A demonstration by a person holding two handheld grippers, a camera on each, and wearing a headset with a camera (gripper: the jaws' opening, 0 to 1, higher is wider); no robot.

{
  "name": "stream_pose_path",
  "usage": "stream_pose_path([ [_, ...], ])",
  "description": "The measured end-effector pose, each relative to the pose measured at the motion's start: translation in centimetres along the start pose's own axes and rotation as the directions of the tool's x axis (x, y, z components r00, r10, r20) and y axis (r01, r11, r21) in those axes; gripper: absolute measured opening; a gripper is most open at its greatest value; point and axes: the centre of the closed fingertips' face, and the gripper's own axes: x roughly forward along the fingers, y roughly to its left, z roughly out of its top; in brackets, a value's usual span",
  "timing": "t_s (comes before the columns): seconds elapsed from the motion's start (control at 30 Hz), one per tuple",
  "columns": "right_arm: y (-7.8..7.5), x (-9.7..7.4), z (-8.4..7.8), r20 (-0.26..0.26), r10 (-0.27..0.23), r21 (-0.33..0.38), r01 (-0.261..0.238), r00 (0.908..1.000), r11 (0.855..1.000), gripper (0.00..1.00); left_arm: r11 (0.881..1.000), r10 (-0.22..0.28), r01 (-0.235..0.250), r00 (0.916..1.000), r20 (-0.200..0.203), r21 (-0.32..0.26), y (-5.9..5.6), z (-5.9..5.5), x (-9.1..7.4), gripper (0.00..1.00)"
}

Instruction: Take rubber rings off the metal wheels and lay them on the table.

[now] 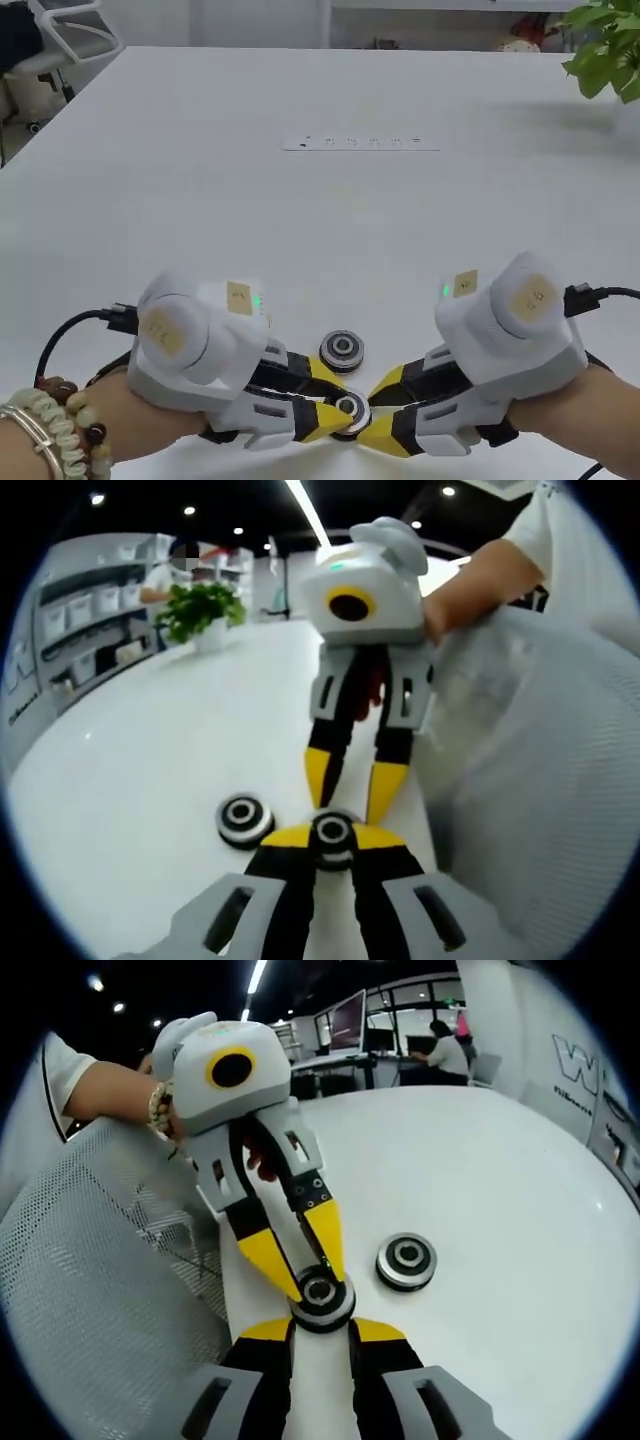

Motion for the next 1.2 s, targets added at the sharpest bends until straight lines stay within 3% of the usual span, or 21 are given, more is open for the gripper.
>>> stream_pose_path([
  [0.23,-0.2,-0.1,0.1,0.007,-0.004,0.007,0.004,1.0,1.0,0.16,1.0,0.01,-0.01,0.9999,0.011,-0.013,0.3,0.0,0.1,0.14],
  [0.3,-0.5,-0.1,-0.5,-0.021,-0.019,-0.033,0.018,0.9996,0.999,0.05,1.0,0.012,-0.012,0.9999,0.01,-0.013,0.3,0.0,0.2,0.14],
  [0.37,-0.4,-0.2,-0.4,-0.01,-0.013,-0.006,0.013,0.9999,1.0,0.05,1.0,0.014,-0.014,0.9999,0.009,-0.013,0.4,0.0,0.2,0.14],
  [0.6,-0.6,-0.2,-0.3,-0.02,-0.033,-0.027,0.033,0.9992,0.999,0.02,1.0,0.022,-0.021,0.9997,0.011,-0.017,0.5,0.0,0.3,0.14],
  [0.93,-1.5,-0.6,-0.3,-0.002,-0.053,0.077,0.053,0.9986,0.996,0.0,0.999,0.032,-0.031,0.9994,0.012,-0.023,0.8,0.1,0.4,0.14],
  [1.0,-1.5,-0.7,-0.3,0.001,-0.045,0.131,0.044,0.999,0.99,0.0,0.999,0.031,-0.031,0.9994,0.012,-0.023,0.8,0.1,0.4,0.14],
  [1.03,-1.5,-0.8,-0.2,0.01,-0.041,0.19,0.038,0.9991,0.981,0.0,0.999,0.032,-0.031,0.9994,0.012,-0.023,0.8,0.1,0.4,0.14],
  [1.1,-1.6,-1.0,0.0,0.035,-0.018,0.32,0.006,0.9992,0.947,0.0,0.999,0.032,-0.031,0.9994,0.012,-0.023,0.8,0.1,0.4,0.14],
  [1.2,-1.8,-1.3,0.0,0.063,-0.005,0.37,-0.019,0.998,0.929,0.0,0.999,0.033,-0.033,0.9994,0.012,-0.023,0.8,0.1,0.4,0.14],
])
